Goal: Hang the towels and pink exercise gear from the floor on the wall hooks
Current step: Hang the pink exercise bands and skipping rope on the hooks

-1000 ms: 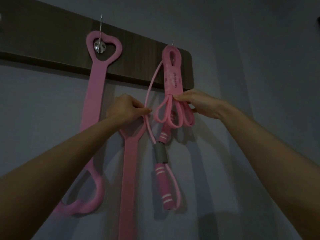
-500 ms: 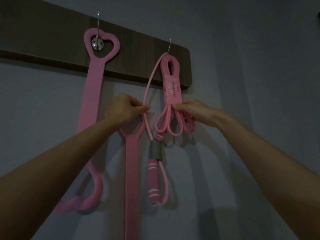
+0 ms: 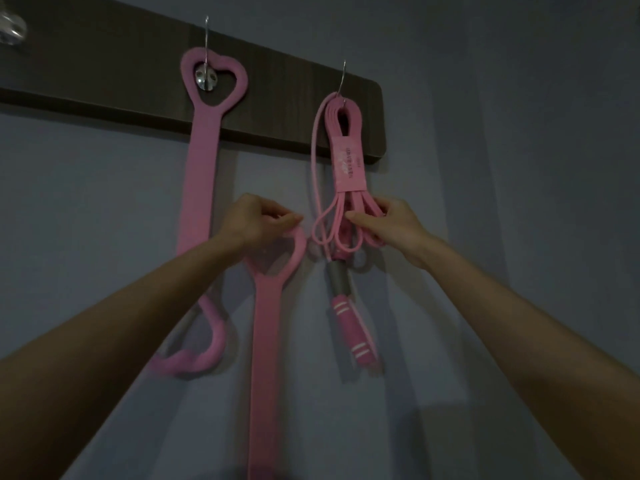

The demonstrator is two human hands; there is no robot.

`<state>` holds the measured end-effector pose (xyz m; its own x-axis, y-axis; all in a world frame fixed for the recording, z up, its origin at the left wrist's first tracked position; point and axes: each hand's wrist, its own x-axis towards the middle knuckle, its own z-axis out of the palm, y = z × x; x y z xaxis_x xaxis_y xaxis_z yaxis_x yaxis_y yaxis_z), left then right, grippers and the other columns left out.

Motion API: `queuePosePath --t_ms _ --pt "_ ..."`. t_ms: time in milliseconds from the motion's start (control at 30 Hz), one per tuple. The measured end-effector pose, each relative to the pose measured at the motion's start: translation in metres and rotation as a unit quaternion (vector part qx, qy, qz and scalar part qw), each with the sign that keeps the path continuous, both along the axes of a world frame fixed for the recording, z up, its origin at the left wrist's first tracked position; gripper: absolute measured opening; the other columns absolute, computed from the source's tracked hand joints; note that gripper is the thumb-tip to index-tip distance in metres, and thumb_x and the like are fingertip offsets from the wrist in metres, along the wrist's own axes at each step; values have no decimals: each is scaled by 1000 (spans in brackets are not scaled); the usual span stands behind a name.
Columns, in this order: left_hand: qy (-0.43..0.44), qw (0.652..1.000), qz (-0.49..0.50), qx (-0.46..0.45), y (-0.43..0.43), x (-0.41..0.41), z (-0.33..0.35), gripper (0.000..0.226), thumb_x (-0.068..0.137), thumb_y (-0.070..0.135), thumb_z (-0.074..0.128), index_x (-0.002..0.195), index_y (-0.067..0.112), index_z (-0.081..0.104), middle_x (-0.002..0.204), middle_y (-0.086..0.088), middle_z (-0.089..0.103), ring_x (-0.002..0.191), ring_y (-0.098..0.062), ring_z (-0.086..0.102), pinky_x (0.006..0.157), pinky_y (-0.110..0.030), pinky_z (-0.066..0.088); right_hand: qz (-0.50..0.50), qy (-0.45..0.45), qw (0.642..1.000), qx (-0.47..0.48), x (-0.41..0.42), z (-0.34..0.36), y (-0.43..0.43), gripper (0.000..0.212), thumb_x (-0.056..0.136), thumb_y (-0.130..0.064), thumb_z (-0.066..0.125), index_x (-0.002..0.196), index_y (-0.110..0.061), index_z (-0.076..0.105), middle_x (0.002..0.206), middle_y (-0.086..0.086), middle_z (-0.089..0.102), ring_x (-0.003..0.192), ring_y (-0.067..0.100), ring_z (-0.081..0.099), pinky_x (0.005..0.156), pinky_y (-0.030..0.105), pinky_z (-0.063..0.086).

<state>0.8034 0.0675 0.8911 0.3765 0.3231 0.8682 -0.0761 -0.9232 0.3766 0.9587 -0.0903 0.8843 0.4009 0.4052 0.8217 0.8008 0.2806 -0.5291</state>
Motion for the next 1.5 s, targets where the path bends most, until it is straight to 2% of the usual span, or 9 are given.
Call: queuePosePath --t_ms 133,300,433,567,733,900,1133,1333,1500 --pt "13 999 -46 -3 -14 -22 -12 20 84 15 68 100 4 71 67 9 67 46 11 53 53 -2 41 -57 24 998 20 -6 -17 -5 44 70 -22 79 111 -15 65 107 6 68 95 23 66 90 42 54" --pt "51 996 -74 5 -48 -59 -26 24 90 10 59 111 1 66 98 -13 67 51 17 53 54 1 41 -154 43 985 66 -34 -40 -19 57 67 -34 79 119 -16 63 119 9 64 105 22 61 97 33 49" --pt "108 990 -87 -19 -71 -91 -31 31 91 0 49 120 6 59 96 -8 57 53 3 53 48 -4 38 -80 49 995 42 -76 -55 -32 42 75 -27 76 115 -15 66 110 0 66 95 15 63 89 25 50" --pt "124 983 -111 -72 -82 -116 -37 34 90 -1 50 122 7 56 87 -3 55 62 -9 47 49 -10 43 44 22 999 -8 -124 -64 -46 28 84 -16 67 111 -8 67 99 0 68 70 -12 61 65 4 45" --pt "73 981 -148 -100 -94 -147 -40 31 90 2 56 120 8 55 83 -4 59 61 -8 55 54 -10 50 84 19 994 -65 -160 -67 -48 26 83 -18 67 108 -10 67 97 8 72 75 8 60 56 10 42" --pt "24 980 -155 -126 -99 -174 -41 34 87 5 62 119 7 54 82 -5 63 54 -2 60 56 -12 53 99 -5 994 -51 -172 -53 -45 18 85 -17 65 101 -11 70 80 -6 70 51 -5 54 51 9 44" --pt "-37 964 -153 -216 -89 -210 -56 20 86 8 63 102 6 52 85 -10 66 65 -11 67 65 -23 59 149 19 988 -23 -190 -36 -27 25 85 -18 67 105 -3 69 86 8 71 49 -2 58 50 12 48" --pt "-78 964 -123 -224 -77 -236 -50 11 83 8 66 88 6 57 83 -13 69 64 -13 69 59 -24 58 186 -6 982 -34 -208 -19 -9 5 86 -15 65 88 -13 69 67 -9 69 52 -1 62 55 15 51" --pt "-88 968 -123 -201 -70 -233 -8 16 83 12 67 95 5 59 87 -11 70 66 -12 69 61 -22 58 237 67 969 37 -217 7 6 21 89 -8 60 108 -1 63 77 3 66 58 11 64 54 24 59"
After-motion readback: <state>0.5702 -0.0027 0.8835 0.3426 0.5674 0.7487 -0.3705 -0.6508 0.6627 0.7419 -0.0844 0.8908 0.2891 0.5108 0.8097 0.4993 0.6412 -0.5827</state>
